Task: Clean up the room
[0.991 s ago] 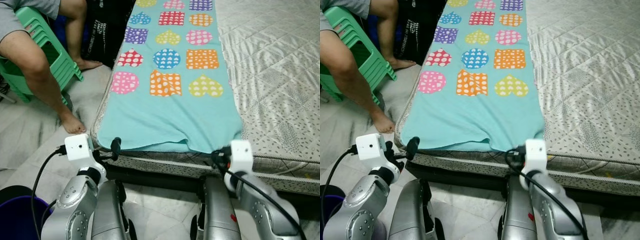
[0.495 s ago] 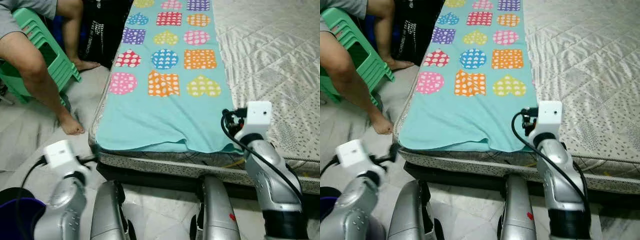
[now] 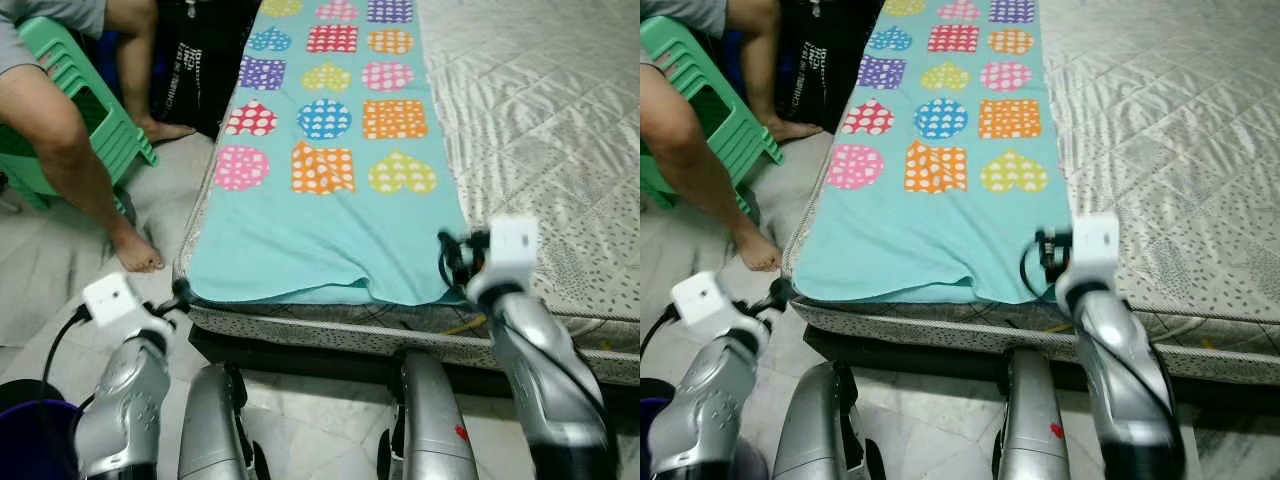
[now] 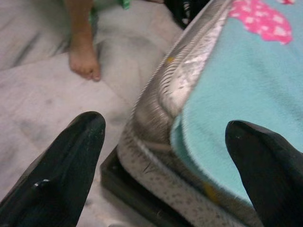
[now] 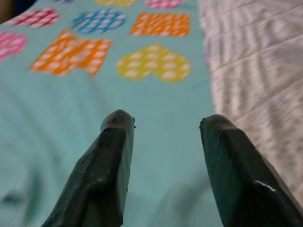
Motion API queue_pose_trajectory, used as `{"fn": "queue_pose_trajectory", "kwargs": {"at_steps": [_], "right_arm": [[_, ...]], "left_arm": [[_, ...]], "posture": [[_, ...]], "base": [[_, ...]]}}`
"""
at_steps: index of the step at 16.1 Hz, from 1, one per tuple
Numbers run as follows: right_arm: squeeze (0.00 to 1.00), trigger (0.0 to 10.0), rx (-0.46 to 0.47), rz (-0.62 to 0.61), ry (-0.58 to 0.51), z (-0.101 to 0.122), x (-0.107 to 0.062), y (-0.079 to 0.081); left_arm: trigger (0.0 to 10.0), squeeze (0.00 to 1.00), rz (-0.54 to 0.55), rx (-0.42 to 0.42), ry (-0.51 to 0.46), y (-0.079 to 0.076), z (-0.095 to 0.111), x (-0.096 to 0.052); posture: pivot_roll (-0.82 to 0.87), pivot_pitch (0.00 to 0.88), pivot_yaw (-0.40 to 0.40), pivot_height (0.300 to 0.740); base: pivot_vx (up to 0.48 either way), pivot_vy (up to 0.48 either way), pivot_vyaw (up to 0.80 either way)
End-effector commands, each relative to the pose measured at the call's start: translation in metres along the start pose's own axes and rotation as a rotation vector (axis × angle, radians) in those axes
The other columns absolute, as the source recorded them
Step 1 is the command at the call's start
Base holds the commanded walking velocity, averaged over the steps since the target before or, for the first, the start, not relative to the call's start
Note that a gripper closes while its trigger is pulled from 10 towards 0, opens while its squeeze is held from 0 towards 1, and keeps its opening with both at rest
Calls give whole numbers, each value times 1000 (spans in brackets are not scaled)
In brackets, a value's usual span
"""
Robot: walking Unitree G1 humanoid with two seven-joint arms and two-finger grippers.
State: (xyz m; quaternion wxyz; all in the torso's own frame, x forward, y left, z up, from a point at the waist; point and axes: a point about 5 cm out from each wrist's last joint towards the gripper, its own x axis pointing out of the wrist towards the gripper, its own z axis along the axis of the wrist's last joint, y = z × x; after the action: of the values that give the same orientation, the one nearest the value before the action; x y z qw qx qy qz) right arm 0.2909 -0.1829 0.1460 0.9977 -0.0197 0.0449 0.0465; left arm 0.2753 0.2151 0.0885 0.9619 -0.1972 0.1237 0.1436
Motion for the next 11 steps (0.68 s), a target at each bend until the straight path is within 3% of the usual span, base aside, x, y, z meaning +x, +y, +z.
{"fn": "queue_pose_trajectory", "kwargs": {"at_steps": [1, 6, 11], "right_arm": [[0, 10000, 6, 68, -2, 0, -11, 7], [0, 10000, -11, 98, 58, -15, -48, 8], [0, 10000, -53, 75, 78, -15, -62, 0]], "left_arm": [[10000, 0, 10, 20, -7, 7, -1, 3], [10000, 0, 24, -4, 24, 15, -9, 24], [10000, 0, -54, -21, 58, 3, -14, 47]], "posture": [[-144, 173, 33, 533], [-207, 194, 39, 533], [-261, 205, 29, 533]], "base": [[0, 0, 0], [0, 0, 0], [0, 0, 0]]}}
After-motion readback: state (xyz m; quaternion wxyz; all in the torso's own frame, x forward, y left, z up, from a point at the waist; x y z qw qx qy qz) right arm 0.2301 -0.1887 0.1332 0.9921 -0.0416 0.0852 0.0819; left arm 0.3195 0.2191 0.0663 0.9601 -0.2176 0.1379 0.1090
